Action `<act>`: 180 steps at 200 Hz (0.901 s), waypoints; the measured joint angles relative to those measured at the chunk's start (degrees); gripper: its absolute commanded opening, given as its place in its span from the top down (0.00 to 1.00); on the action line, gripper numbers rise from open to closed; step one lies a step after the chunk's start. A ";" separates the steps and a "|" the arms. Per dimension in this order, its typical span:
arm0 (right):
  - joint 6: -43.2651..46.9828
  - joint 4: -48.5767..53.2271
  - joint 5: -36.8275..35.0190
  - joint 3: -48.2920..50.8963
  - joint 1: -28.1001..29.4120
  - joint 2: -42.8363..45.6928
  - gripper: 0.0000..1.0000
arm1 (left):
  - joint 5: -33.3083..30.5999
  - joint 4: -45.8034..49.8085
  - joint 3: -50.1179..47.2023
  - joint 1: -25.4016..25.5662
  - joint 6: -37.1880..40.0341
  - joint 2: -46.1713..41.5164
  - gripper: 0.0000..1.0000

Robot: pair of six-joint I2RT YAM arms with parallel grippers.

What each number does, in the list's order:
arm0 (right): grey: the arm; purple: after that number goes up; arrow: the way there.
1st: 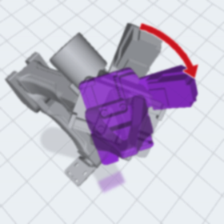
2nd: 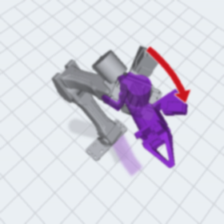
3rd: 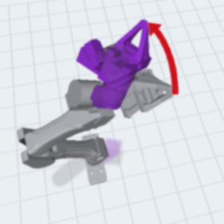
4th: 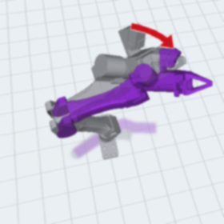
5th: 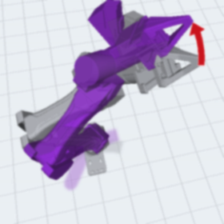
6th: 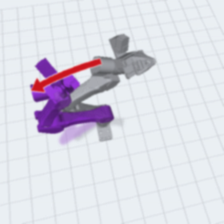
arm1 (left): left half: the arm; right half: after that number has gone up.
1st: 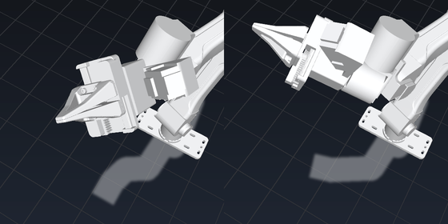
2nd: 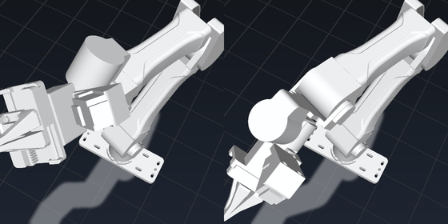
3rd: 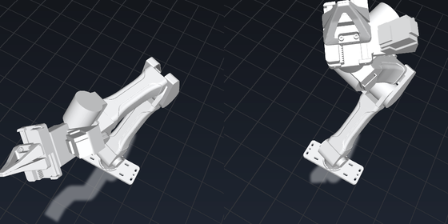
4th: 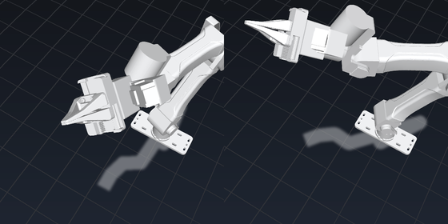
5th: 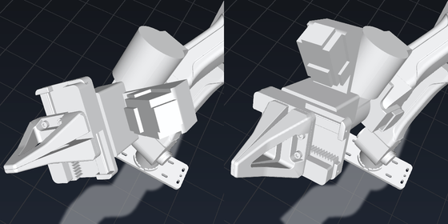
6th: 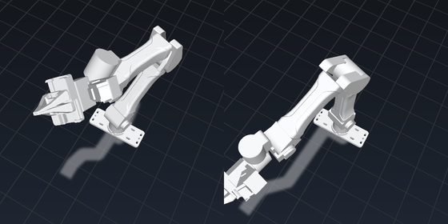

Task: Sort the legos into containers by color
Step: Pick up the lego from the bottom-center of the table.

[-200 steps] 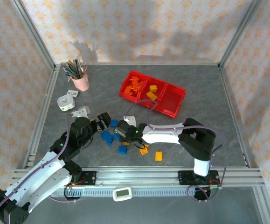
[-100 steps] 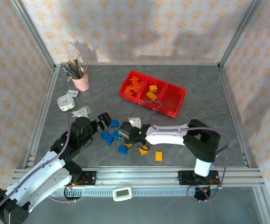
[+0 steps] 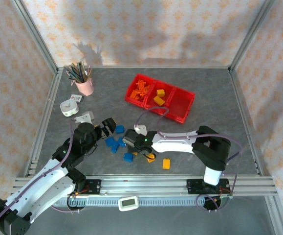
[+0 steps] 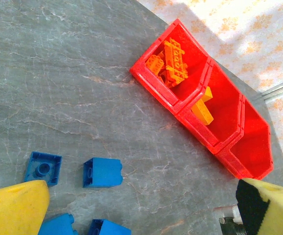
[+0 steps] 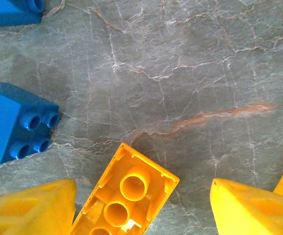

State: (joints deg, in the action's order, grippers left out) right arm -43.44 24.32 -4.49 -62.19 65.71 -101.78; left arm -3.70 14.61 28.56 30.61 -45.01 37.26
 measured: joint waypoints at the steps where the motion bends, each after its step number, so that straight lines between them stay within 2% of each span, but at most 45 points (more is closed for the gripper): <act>1: 0.02 0.00 0.02 -0.02 0.00 -0.02 0.33 | 0.00 0.00 0.00 0.00 0.02 0.00 0.01; 141: 0.87 -1.16 1.07 -2.64 0.31 -3.96 0.64 | 0.07 -0.02 0.00 -0.02 0.00 0.00 0.01; 180: 1.75 -1.09 0.09 -2.64 -0.04 -3.43 0.67 | 0.96 -0.20 0.00 -0.02 0.02 0.61 0.01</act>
State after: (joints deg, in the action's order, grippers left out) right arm -41.69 23.22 -4.40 -64.84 65.67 -105.21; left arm -2.74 14.41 28.56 30.59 -44.99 37.87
